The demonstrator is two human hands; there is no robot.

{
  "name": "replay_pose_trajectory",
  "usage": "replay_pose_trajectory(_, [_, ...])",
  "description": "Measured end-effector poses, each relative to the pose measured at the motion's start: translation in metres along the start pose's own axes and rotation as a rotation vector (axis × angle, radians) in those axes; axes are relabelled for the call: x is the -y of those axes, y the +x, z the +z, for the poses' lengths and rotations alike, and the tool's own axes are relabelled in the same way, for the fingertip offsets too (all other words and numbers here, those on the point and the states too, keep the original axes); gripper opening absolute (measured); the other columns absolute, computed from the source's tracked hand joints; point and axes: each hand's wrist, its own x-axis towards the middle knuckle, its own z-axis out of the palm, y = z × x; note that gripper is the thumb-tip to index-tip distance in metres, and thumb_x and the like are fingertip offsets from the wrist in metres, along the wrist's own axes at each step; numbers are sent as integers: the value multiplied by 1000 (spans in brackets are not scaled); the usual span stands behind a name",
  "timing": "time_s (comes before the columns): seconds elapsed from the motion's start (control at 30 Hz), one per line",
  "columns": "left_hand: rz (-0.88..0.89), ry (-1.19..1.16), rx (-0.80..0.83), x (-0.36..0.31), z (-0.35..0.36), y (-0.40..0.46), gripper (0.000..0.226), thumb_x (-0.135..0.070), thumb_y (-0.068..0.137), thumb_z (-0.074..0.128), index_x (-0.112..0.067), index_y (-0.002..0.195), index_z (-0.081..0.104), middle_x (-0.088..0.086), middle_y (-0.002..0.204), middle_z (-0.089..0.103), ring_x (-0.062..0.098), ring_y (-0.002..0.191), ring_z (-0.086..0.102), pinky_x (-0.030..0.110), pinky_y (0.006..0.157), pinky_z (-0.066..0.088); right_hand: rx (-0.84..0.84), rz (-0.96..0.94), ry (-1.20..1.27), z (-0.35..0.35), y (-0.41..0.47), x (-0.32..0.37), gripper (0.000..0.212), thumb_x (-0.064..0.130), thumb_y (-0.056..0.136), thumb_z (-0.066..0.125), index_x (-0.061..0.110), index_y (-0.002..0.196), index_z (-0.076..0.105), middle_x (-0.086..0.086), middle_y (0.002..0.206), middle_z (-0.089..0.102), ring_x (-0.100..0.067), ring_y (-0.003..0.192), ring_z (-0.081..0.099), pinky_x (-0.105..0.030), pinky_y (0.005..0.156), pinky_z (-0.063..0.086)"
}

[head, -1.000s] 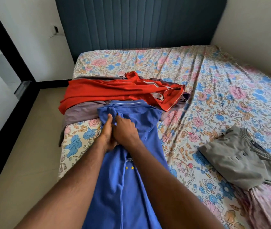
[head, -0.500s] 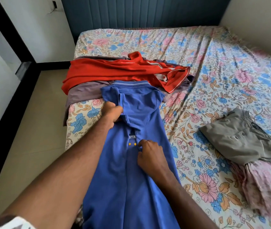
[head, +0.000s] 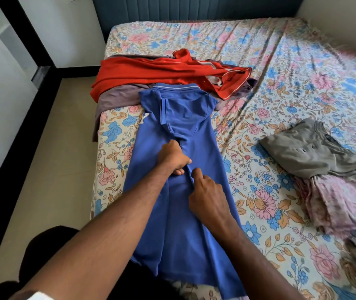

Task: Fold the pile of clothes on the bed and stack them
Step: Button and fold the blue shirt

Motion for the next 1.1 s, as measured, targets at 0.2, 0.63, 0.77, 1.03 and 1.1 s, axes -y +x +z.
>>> replay_pose_trajectory(0.2, [-24,-184,28,10,-8,5,23,-16,82,54,-2,95,65,20,93,72,36,81,72,49,57,62,-78,-65,88,-8,2,17,29,4,87,49,11,115,52,-15,99,59,-44,85,56,-39,66,24])
replay_pose_trajectory(0.63, [88,-9,-118,51,10,-54,48,-28,66,90,-11,53,47,21,77,68,33,79,71,41,68,61,252,-216,-127,-12,-115,-6,46,64,89,59,26,111,46,3,109,57,-26,99,62,-39,72,45])
replay_pose_trajectory(0.77, [-2,-353,-33,59,10,-52,37,-14,92,69,-15,63,45,18,79,59,29,70,65,57,69,61,226,-186,-136,-4,-148,-11,34,46,95,56,24,118,44,2,114,57,-23,102,60,-38,81,52])
replay_pose_trajectory(1.03, [-125,-444,343,69,5,-121,11,-18,95,69,-10,98,63,10,89,73,21,74,70,34,56,59,81,24,309,0,-137,-17,12,15,84,59,21,85,69,6,77,73,-13,72,66,-35,66,53])
replay_pose_trajectory(1.1, [-97,-457,285,77,7,-126,9,-17,101,60,-9,104,62,9,89,71,23,76,68,36,55,59,30,-3,459,-4,-138,-9,11,13,85,63,23,82,67,8,69,70,-8,64,63,-29,62,50])
